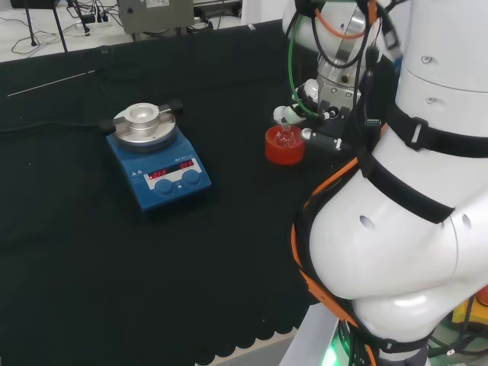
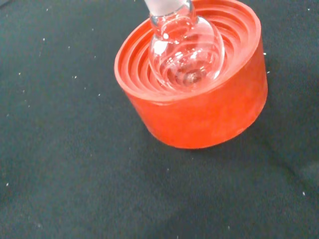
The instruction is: Pick up the round-bottom flask.
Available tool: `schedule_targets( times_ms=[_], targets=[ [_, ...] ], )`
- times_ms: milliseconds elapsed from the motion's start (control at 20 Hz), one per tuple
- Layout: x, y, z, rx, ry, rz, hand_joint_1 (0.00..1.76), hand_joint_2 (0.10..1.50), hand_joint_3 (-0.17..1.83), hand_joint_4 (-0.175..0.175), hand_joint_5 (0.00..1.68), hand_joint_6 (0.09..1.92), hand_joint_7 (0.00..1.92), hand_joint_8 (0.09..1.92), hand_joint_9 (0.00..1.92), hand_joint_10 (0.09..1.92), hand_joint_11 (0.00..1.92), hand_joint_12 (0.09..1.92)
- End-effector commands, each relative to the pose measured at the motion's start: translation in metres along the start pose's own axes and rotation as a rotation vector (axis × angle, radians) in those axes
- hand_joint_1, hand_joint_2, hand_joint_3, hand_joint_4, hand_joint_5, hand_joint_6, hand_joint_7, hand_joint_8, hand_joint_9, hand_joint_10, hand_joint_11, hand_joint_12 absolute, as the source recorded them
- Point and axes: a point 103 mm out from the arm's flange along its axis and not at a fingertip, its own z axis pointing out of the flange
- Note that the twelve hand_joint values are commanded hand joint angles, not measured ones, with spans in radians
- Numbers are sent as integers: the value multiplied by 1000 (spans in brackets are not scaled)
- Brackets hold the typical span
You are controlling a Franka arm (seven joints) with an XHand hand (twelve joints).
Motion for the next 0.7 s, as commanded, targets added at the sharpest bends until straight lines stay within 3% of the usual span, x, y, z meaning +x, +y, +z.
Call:
schedule_targets(
  times_ms=[50,700],
  targets=[
    [-1,4,9,-14,8,0,714,979,77,-51,511,87,189,589,321,697,0,1145],
    [-9,6,6,-23,17,18,720,973,84,-55,508,87,191,589,325,695,0,1148]
  ],
)
